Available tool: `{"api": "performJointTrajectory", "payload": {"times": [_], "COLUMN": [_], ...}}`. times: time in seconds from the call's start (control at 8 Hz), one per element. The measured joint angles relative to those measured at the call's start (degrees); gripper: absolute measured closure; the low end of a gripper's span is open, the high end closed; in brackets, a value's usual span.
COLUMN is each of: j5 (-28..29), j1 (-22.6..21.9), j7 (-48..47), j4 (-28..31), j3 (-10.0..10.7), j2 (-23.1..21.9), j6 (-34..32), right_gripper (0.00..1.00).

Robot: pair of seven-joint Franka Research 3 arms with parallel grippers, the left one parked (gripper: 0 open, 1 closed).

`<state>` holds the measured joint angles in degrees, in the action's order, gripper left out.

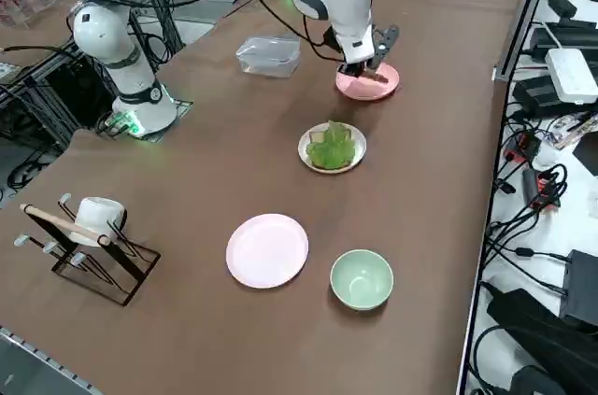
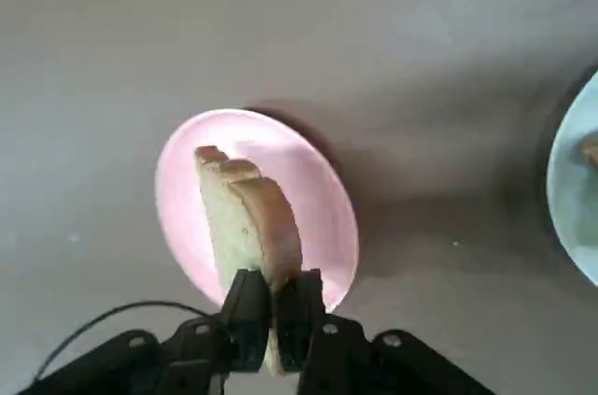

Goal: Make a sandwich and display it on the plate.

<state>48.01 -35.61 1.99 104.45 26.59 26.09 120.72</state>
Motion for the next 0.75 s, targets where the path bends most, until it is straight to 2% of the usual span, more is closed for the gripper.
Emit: {"api": "performJointTrajectory", "payload": {"times": [0.25,0.5,0.62,0.75], "j5": [-0.2,-2.8,-4.6,-5.4], "j1": [0.1,0.3,1.4,3.9], "j7": [0.0,1.8,4.8,9.3], "j4": [-0.3,-2.4,-3.7,-4.6], "j3": [2.1,6.3,8.3,9.1], "j2": [-3.9,-5.7,-5.8,-5.7], "j6": [-3.7,-10.7,-14.0,-16.5], "right_gripper": [0.94,0.94,0.94,0.94]}}
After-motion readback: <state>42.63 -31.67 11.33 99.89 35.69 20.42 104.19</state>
